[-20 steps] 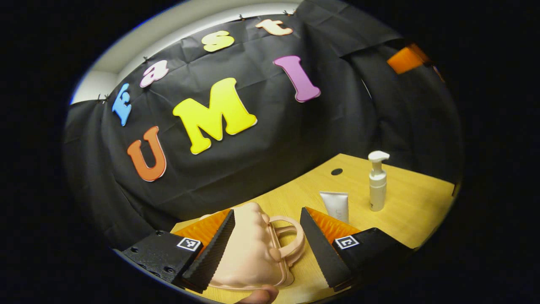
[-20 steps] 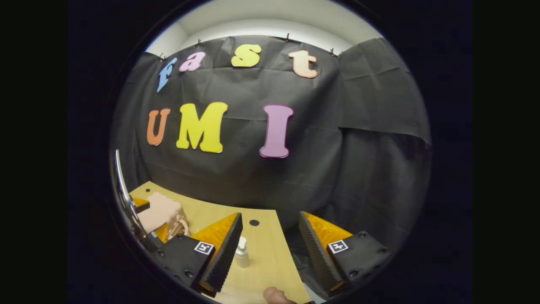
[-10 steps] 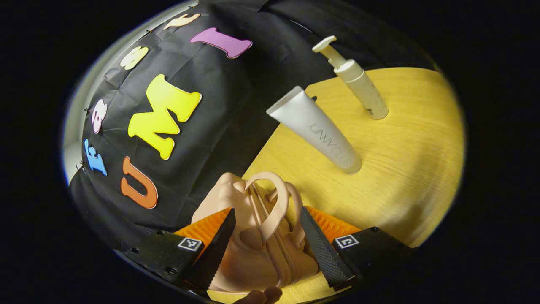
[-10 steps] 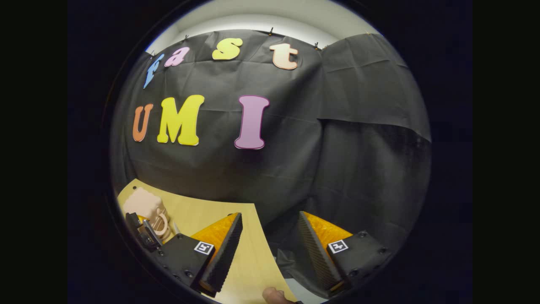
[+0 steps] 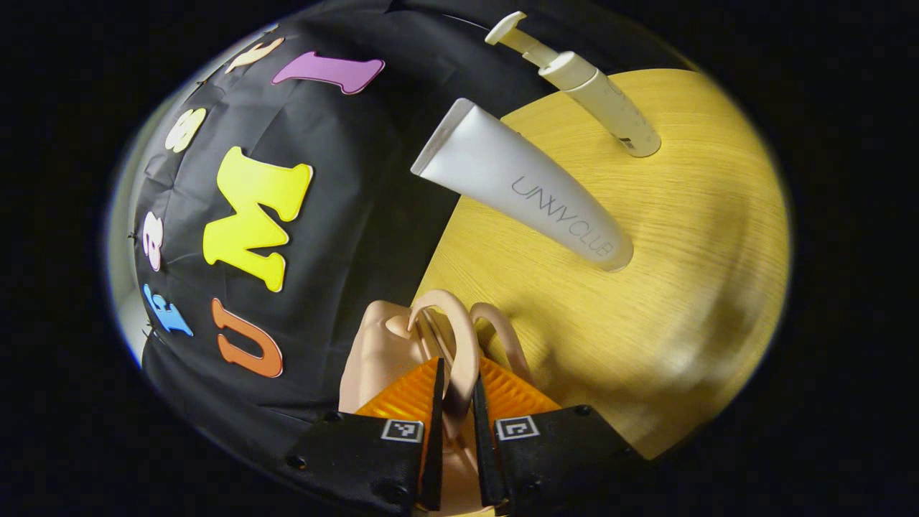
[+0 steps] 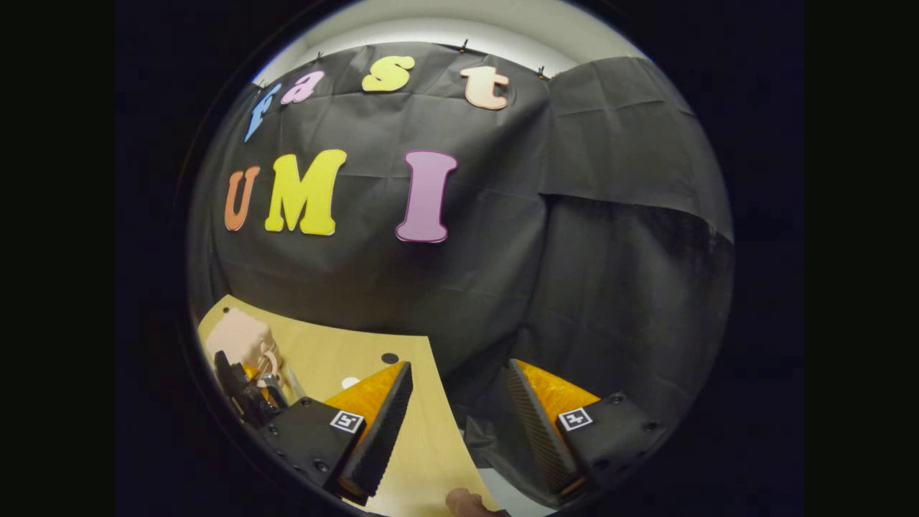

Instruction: First open the suitcase, pack the skin care products into it, and then close the suitcase.

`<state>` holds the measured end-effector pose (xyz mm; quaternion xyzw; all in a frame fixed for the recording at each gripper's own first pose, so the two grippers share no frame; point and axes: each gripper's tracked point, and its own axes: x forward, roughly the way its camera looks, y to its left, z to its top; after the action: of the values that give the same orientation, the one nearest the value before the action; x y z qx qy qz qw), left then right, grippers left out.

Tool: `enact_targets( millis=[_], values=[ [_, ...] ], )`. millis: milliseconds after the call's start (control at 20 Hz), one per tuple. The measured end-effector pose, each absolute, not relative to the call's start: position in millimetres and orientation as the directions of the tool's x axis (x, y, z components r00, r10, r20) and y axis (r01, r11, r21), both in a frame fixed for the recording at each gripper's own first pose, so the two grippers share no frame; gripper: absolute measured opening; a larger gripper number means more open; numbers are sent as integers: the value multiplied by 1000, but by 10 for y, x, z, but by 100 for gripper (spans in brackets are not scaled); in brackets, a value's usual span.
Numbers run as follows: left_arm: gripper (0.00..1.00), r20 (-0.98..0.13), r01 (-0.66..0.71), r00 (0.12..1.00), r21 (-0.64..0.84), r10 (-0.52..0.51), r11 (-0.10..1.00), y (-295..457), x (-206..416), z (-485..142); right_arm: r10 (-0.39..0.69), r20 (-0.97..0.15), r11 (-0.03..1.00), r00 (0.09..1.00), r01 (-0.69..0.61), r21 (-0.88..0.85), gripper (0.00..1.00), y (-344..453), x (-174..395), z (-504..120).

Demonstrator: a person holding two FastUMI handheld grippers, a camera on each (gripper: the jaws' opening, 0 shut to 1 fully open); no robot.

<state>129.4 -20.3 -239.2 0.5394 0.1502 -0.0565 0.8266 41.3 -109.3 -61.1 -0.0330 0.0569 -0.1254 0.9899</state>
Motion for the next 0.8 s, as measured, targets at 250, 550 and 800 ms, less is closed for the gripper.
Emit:
enact_targets(
  millis=[250, 550, 800],
  values=[
    [12, -386, 329, 921, 841, 51, 429, -224, 1275, -2399, -226, -108, 972, 968, 217, -94, 80, -927, 440, -598],
    [3, -419, 323, 907, 742, 30, 588, -25, 1316, -1908, -218, -86, 975, 972, 212, -72, 80, -801, 484, -472],
    [3, -377, 252, 926, 644, 13, 722, 324, 1327, -1278, -217, -81, 975, 973, 213, -57, 79, -615, 576, -434]
  ],
)
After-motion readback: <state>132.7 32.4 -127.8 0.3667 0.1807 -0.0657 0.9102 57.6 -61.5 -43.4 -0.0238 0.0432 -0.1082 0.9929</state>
